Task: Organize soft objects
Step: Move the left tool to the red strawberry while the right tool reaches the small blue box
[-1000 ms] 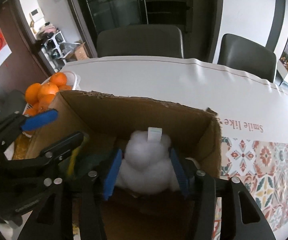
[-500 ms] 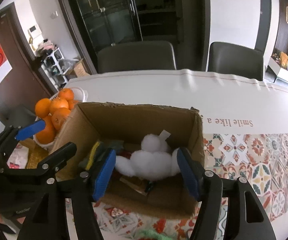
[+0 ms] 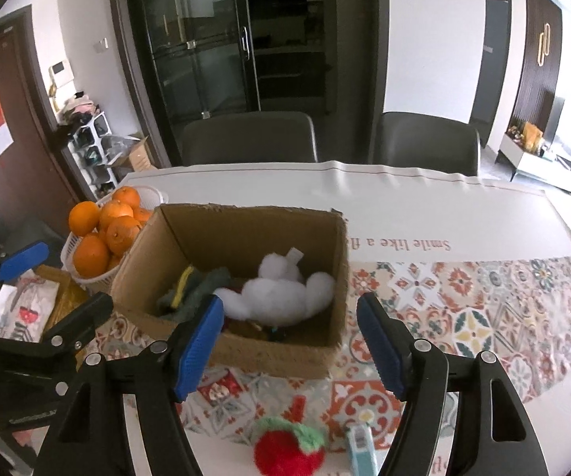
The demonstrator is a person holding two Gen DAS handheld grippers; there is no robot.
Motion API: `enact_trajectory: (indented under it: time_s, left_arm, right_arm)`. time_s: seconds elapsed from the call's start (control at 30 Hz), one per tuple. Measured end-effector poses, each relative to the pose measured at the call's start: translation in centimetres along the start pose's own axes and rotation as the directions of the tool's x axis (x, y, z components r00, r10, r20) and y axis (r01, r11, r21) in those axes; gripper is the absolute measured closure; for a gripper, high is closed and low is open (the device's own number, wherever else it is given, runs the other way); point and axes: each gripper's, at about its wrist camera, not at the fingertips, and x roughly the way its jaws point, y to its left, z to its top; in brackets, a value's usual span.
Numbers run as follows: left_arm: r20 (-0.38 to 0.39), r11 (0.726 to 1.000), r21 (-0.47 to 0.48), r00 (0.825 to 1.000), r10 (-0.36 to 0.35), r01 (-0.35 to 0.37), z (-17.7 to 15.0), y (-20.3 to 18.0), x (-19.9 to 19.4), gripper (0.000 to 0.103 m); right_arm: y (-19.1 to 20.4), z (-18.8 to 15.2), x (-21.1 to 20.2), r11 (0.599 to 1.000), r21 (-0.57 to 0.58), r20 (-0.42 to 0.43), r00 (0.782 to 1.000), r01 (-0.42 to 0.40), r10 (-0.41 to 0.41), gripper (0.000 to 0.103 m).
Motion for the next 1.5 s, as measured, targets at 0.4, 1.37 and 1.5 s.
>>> enact_trajectory:
  time_s: [0.4,1.37,1.5]
  left_arm:
    - [-0.004,0.997,0.051,0.998,-0.06,0.06,-3.0,-4.3,-2.2,0.003]
    - [-0.113,0.939,0.217,0.962,-0.248,0.267,-10.1,-12.2,1.2,0.003]
    - [-0.151,0.925,0.218,0.947,-0.283,0.311,-10.7,-13.0,2.2,0.003]
  right_arm:
    - [-2.5,-4.4,-3.3,1.0,0.002,0.017,1.0,0.016,-0.016,0.032]
    - [-6.8,-14.3,-0.8,0.999,0.049,-0.08,0.997,-0.006,0.01,0.035]
    - [-7.1,-15.3,0.4,0.999,0.048,-0.109,0.994,-0.016,0.021,0.036]
